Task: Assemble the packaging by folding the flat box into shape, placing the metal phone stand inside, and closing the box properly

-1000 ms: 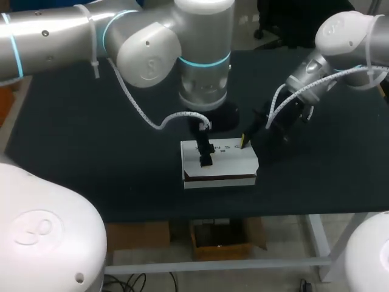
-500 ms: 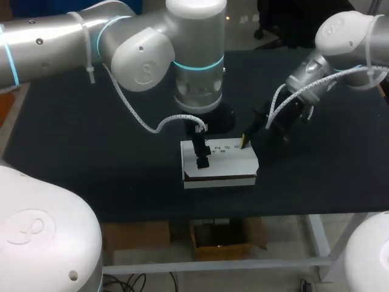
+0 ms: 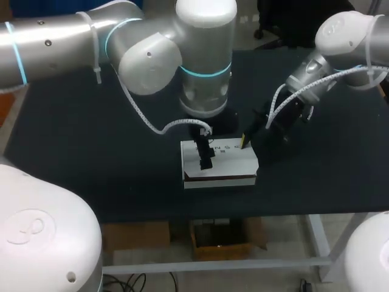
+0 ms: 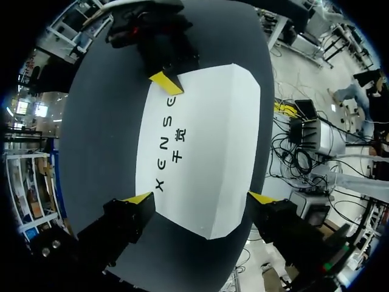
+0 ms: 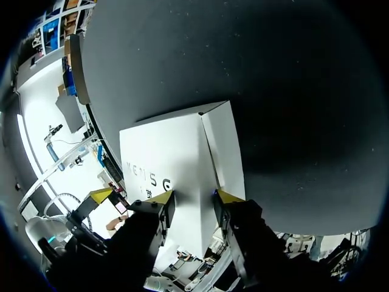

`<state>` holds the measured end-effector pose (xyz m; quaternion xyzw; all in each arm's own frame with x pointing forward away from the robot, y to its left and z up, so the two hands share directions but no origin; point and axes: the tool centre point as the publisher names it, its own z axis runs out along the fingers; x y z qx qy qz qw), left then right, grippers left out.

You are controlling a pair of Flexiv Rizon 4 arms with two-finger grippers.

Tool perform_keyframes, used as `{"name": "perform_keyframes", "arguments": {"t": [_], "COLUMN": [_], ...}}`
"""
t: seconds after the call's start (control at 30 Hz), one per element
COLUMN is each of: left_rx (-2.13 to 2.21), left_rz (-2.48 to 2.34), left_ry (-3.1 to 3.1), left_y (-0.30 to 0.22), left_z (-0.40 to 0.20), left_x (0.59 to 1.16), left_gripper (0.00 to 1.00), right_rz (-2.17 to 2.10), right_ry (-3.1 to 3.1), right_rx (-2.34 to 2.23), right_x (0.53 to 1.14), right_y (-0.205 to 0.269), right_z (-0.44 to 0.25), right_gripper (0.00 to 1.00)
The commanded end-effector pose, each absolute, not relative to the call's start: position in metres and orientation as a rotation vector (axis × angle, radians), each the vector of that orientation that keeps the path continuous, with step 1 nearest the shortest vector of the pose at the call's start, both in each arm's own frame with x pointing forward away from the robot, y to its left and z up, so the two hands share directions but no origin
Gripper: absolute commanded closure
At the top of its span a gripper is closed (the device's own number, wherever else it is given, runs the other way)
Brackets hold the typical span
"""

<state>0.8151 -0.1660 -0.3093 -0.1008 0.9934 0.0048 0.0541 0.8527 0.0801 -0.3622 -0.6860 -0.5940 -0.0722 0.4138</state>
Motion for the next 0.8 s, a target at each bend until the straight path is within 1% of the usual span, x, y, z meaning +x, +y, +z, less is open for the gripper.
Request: {"name": "perform_keyframes", "arguments": {"t": [0.03,0.2,0.23,0.27,0.37,0.43,0.53,0.57,0.63,0.67,0.8], "left_rx": [-0.313,-0.329,-0.325,-0.325,-0.328,-0.325,-0.325,-0.326,-0.325,-0.321,-0.310], "left_rz": [0.015,0.014,0.013,0.011,0.007,0.001,0.002,0.003,0.003,0.004,-0.006], "left_ry": [3.006,2.988,2.987,2.986,2.986,2.984,2.980,2.980,2.977,2.974,2.966], "left_y": [-0.166,-0.166,-0.166,-0.165,-0.163,-0.162,-0.162,-0.162,-0.161,-0.161,-0.161], "left_z": [-0.315,-0.317,-0.317,-0.318,-0.320,-0.321,-0.324,-0.325,-0.327,-0.328,-0.331], "left_x": [0.813,0.811,0.811,0.812,0.815,0.815,0.816,0.816,0.817,0.817,0.818], "left_gripper": [0.00,0.00,0.02,0.07,0.06,0.11,0.15,0.18,0.18,0.20,0.22], "right_rz": [-0.178,-0.178,-0.178,-0.178,-0.178,-0.178,-0.178,-0.178,-0.178,-0.178,-0.178], "right_ry": [-1.493,-1.493,-1.493,-1.493,-1.493,-1.493,-1.493,-1.493,-1.493,-1.493,-1.493], "right_rx": [-1.719,-1.719,-1.719,-1.719,-1.719,-1.719,-1.719,-1.719,-1.719,-1.719,-1.719], "right_x": [0.854,0.854,0.854,0.854,0.854,0.854,0.854,0.854,0.854,0.854,0.854], "right_y": [0.080,0.080,0.080,0.080,0.080,0.080,0.080,0.080,0.080,0.080,0.080], "right_z": [-0.363,-0.363,-0.363,-0.363,-0.363,-0.363,-0.363,-0.363,-0.363,-0.363,-0.363], "right_gripper": [0.61,0.61,0.61,0.61,0.61,0.61,0.61,0.61,0.61,0.61,0.61]}}
